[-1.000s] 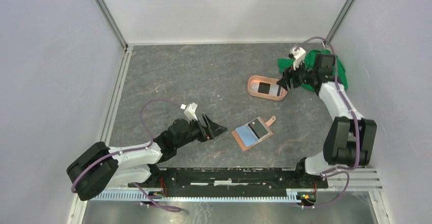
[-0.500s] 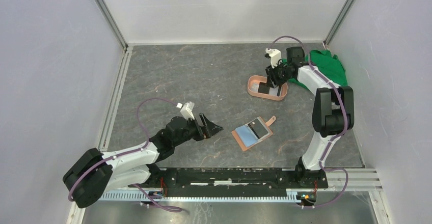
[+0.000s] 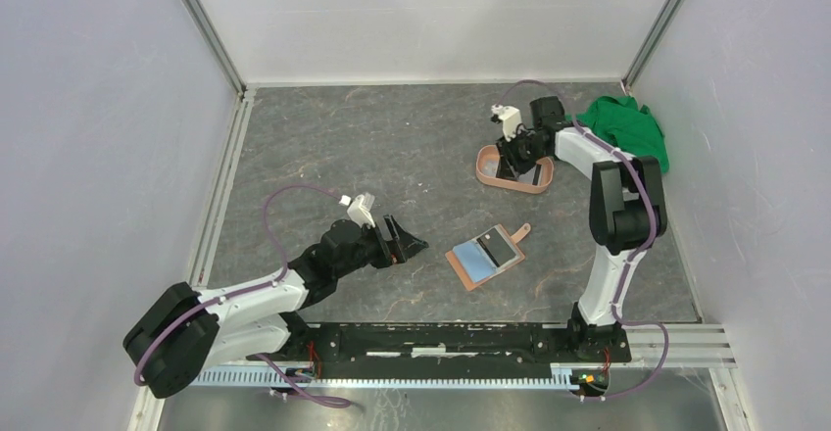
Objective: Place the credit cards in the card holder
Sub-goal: Move the storage box to the center of the board.
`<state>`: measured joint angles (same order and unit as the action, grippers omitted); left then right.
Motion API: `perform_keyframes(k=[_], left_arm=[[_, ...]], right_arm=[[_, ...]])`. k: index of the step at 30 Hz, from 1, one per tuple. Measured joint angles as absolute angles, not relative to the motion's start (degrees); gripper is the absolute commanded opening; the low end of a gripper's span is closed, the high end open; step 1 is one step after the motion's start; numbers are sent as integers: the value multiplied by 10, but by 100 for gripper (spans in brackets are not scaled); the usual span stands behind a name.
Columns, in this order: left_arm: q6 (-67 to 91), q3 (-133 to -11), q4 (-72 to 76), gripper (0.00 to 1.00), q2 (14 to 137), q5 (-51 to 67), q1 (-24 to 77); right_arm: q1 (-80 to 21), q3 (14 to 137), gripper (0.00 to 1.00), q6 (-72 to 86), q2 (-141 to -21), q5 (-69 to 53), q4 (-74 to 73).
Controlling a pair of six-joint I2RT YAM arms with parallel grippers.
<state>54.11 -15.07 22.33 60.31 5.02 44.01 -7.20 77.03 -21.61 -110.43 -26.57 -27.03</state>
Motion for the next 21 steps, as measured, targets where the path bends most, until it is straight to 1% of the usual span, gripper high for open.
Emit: perform_keyframes(k=[7,10,13,16,19,21], left_arm=[[539,-152,207,95,596,50,439],[538,-152,193,95,583,47,437],[528,-154,181,95,576,46,435],[520,-157,166,95,574,45,435],[511,-160,155,95,571,44,435],[509,-161,154,95,571,44,435]], right_arm=[[-116,801,32,-299,-1133,-309,-333],[-128,809,28,-352,-1133,-333,-375],[-139,810,28,-407,-1132,-352,-420],[-153,792,32,-451,-1122,-364,-446],[-163,750,45,-475,-1088,-376,-461],[-164,719,50,-470,-1051,-375,-448]])
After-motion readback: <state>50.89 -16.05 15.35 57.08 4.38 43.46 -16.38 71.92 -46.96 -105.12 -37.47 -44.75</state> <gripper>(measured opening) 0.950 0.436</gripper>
